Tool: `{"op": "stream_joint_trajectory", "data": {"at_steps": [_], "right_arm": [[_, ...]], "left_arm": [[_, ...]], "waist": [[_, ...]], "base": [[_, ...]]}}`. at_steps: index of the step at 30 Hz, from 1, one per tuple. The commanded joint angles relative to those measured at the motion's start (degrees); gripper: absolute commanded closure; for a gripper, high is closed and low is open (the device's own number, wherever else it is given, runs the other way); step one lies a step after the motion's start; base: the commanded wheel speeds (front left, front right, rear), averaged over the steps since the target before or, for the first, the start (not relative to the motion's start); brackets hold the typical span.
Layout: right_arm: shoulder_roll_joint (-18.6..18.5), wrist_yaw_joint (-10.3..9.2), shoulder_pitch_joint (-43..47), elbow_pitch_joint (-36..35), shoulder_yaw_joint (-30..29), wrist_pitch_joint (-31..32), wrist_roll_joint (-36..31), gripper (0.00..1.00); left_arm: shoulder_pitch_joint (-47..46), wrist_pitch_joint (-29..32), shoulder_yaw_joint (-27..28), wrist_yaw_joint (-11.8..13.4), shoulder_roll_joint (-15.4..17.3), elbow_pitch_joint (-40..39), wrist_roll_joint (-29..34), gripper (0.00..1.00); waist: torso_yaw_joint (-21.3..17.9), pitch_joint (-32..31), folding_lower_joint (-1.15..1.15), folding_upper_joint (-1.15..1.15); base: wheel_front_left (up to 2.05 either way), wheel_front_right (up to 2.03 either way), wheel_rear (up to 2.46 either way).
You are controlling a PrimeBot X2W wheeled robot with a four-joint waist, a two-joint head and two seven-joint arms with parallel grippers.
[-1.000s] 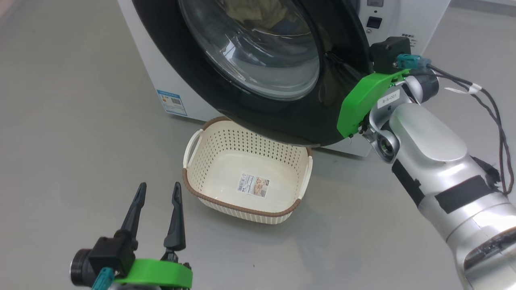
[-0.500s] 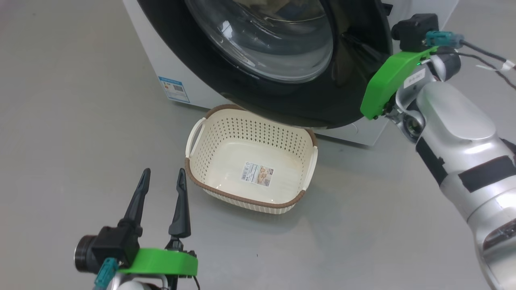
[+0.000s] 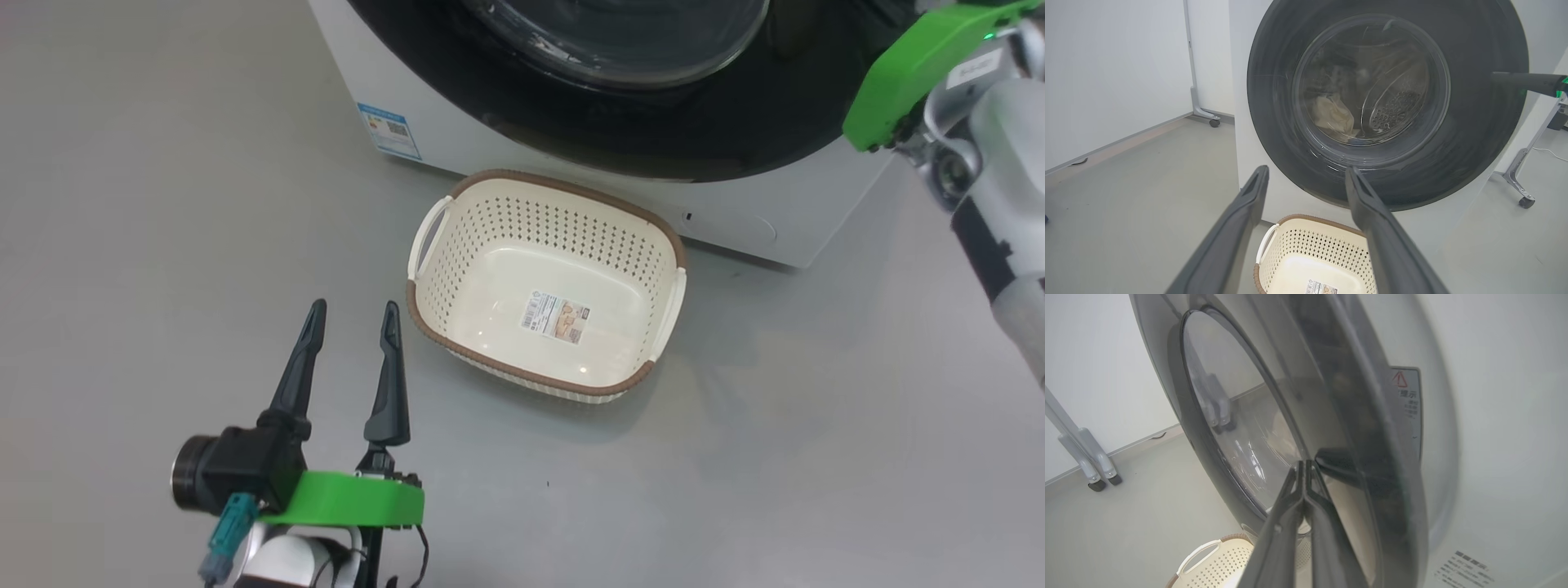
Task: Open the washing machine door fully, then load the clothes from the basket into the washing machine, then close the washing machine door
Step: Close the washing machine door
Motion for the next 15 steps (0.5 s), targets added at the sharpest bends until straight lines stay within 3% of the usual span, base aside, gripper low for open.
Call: {"op": "stream_joint_trajectory", "data": {"at_steps": [1, 8, 15], "right_arm": [[-0.78, -0.03, -2.85, -0.48, -0.53, -0.77, 0.59, 1.0], [-2.61, -0.03, -6.32, 3.28, -2.16, -2.7, -0.07, 1.0], [-2.04, -0.03, -7.65, 4.28, -3.75, -3.74, -1.03, 1.0]], "left_arm": [[-2.09, -0.63, 2.19, -0.27, 0.07, -1.51, 0.83, 0.0], [-3.22, -0.63, 2.05, -1.5, -1.34, -0.93, 1.73, 0.0], [-3.62, -0.63, 2.49, -2.06, -2.15, -0.56, 2.3, 0.0]], "waist": [[0.81, 0.86, 0.0, 0.0], [2.34, 2.18, 0.0, 0.0], [2.81, 2.57, 0.0, 0.0]], "base": [[0.0, 0.0, 0.0], [0.0, 0.0, 0.0], [0.0, 0.0, 0.0]]}}
